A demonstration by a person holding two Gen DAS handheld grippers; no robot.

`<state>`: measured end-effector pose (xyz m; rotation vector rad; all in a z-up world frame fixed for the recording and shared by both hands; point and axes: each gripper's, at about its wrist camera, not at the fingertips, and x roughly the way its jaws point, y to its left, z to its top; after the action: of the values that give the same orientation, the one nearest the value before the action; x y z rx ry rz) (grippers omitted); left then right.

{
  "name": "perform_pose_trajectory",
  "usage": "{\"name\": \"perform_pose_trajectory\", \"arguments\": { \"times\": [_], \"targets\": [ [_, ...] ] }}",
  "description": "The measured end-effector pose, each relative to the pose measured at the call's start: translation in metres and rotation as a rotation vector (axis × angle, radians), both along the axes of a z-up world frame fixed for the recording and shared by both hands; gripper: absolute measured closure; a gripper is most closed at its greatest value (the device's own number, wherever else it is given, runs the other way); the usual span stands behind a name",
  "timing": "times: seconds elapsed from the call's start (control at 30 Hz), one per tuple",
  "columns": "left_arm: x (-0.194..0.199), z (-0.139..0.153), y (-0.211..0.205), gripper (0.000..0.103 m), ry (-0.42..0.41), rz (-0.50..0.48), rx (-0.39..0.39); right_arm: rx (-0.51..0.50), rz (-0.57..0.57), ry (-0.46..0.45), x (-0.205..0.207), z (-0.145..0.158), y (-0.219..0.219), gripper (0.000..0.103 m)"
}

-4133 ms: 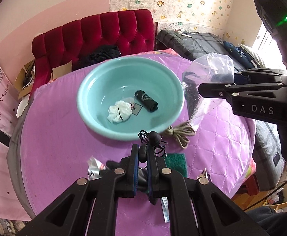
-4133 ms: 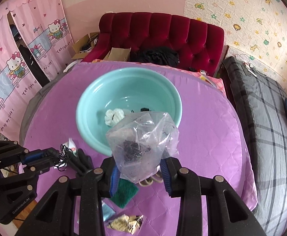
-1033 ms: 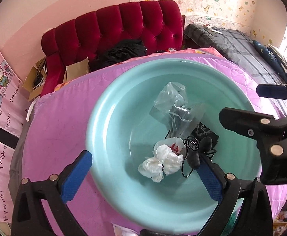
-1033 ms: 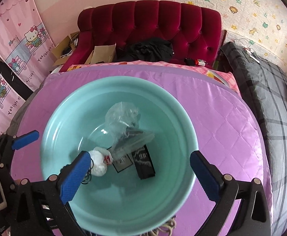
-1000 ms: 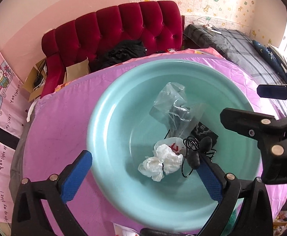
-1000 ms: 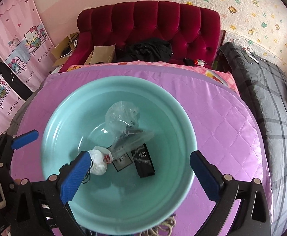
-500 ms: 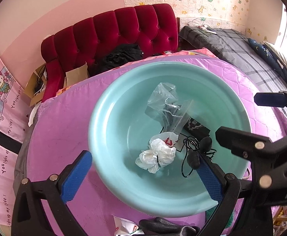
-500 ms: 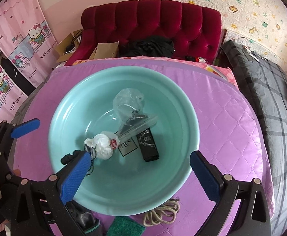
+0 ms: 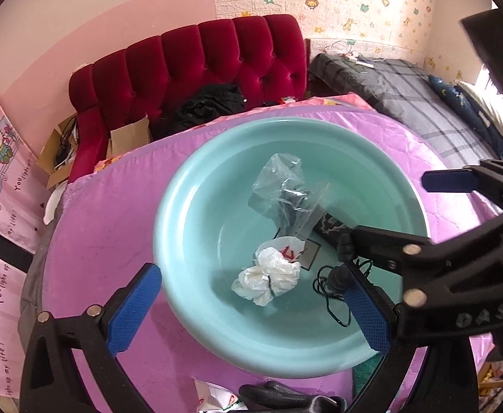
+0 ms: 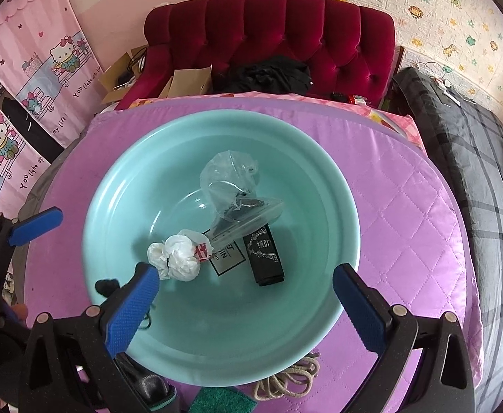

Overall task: Organize soft objects
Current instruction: 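Withdraw both tools from the basin back over the table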

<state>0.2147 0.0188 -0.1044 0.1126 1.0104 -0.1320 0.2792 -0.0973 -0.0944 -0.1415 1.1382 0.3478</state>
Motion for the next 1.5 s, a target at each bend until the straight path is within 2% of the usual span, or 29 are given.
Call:
{"name": "perform_pose_trajectory", "arguments": {
  "times": [0.6,0.77,1.07,1.5],
  "targets": [
    [-0.017,0.022,-0.005,0.0,-0.039,-0.024,-0.009,-0.06,-0.055,-0.021,0.021,-0.007,-0.013,0.0],
    [-0.02,0.033,0.0,0.0,-0.065,-0.003,-0.033,-0.106,-0.04,-0.044,0.021,-0.008,-0.01,0.0],
    [-0.021,0.041,0.002,0.0,-0.081,0.005,-0.029,-0.098,-0.047,-0.039,0.023,-0.009,-0.012,0.0],
    [-0.039,0.05,-0.002,0.0,-0.077,0.009,-0.005,-0.085,-0.064,-0.075,-0.001,0.02,-0.023,0.0]
  ]
}}
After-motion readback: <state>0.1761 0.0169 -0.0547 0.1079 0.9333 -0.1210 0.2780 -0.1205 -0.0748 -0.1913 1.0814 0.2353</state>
